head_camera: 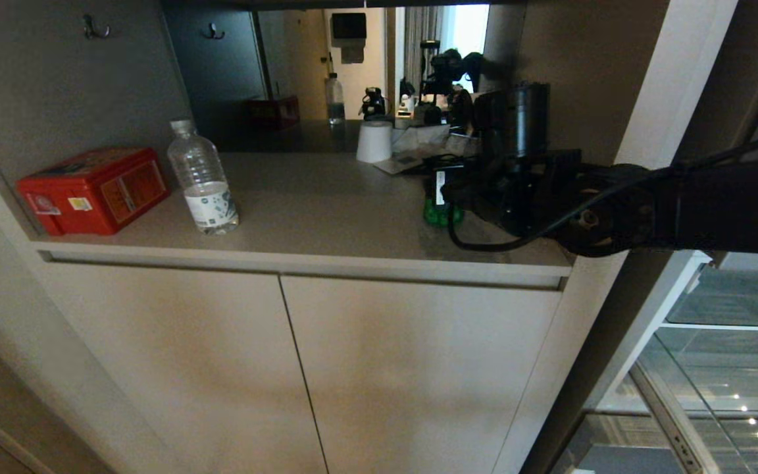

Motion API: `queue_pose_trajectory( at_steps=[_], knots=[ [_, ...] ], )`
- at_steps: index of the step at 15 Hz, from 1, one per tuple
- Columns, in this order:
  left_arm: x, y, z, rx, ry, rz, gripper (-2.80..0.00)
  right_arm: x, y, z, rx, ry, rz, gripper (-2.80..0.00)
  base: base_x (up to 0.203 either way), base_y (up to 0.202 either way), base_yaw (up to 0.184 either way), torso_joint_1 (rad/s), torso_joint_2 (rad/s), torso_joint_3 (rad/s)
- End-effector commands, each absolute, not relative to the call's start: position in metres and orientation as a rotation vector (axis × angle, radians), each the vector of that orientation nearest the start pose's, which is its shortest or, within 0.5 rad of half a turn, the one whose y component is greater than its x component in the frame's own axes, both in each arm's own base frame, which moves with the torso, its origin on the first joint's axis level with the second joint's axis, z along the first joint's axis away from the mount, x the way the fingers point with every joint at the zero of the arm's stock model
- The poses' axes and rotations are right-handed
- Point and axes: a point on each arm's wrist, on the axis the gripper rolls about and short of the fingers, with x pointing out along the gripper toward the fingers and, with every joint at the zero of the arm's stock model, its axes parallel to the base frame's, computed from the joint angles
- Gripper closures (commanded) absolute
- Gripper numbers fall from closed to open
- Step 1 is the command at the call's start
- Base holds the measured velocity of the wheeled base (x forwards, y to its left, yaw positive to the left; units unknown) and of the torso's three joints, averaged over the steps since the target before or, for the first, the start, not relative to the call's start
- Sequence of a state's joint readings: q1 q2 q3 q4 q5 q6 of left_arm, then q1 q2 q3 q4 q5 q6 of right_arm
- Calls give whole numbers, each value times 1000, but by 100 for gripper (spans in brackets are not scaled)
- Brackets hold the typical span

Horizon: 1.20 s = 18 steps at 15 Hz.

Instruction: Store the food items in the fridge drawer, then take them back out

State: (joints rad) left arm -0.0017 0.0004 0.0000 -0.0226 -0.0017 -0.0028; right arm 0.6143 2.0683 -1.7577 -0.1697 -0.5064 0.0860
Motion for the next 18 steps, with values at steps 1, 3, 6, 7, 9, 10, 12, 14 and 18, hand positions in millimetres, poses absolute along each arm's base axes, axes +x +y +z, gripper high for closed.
queue_pose_trajectory(
  at_steps=[1,3,6,7,9,10,12,14,18],
  knots=[
    [-22,0,75,-3,-12,-3,0,387,244,245,7,134,71,-280,0,0,0,0,0,0],
    [-22,0,75,-3,-12,-3,0,401,244,243,22,110,47,-280,0,0,0,0,0,0],
    [-22,0,75,-3,-12,-3,0,416,246,234,41,78,32,-280,0,0,0,0,0,0],
    [-22,0,75,-3,-12,-3,0,418,248,229,38,81,32,-280,0,0,0,0,0,0],
    [-22,0,75,-3,-12,-3,0,422,250,222,31,92,29,-280,0,0,0,0,0,0],
    [-22,0,75,-3,-12,-3,0,423,247,221,30,94,24,-280,0,0,0,0,0,0],
    [-22,0,75,-3,-12,-3,0,427,245,218,27,97,16,-280,0,0,0,0,0,0],
    [-22,0,75,-3,-12,-3,0,430,242,216,27,94,11,-280,0,0,0,0,0,0],
    [-22,0,75,-3,-12,-3,0,435,241,210,23,102,8,-280,0,0,0,0,0,0]
  ],
)
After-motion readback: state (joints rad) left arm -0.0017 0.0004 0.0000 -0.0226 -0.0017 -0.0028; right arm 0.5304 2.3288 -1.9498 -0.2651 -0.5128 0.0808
